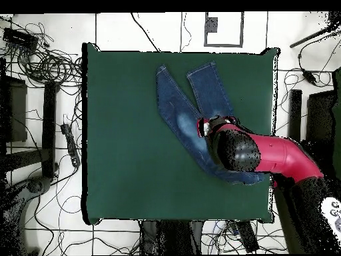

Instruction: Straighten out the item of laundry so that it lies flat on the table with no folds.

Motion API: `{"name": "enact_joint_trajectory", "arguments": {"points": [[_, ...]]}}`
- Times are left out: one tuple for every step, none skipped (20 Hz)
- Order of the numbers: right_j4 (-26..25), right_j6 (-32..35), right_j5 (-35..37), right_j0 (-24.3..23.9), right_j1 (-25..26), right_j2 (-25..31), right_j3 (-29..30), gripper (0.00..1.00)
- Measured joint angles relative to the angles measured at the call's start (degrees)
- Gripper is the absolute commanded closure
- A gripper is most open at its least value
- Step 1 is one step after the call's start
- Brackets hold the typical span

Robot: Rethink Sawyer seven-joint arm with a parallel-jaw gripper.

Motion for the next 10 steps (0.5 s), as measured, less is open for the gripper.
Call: {"name": "enact_joint_trajectory", "arguments": {"points": [[0.4,0.4,0.0,1.8,-0.3,-2.0,-0.4,0.0],[0.7,0.8,0.0,3.1,-0.4,-3.3,-0.6,0.0],[0.9,1.2,0.0,4.3,-0.5,-4.7,-0.9,0.0],[1.6,2.5,0.0,6.8,-0.6,-7.4,-1.5,0.0],[2.0,3.1,0.0,8.0,-0.6,-8.8,-1.8,0.0],[2.6,4.2,0.0,9.4,-0.5,-10.4,-2.2,0.0],[3.2,5.2,0.0,10.8,-0.4,-12.0,-2.5,0.0],[3.7,6.1,0.0,11.8,-0.4,-13.2,-2.8,0.0],[4.4,7.4,0.0,12.9,-0.3,-14.6,-3.0,0.0],[4.9,8.1,0.0,13.5,-0.2,-15.4,-3.2,0.0]]}}
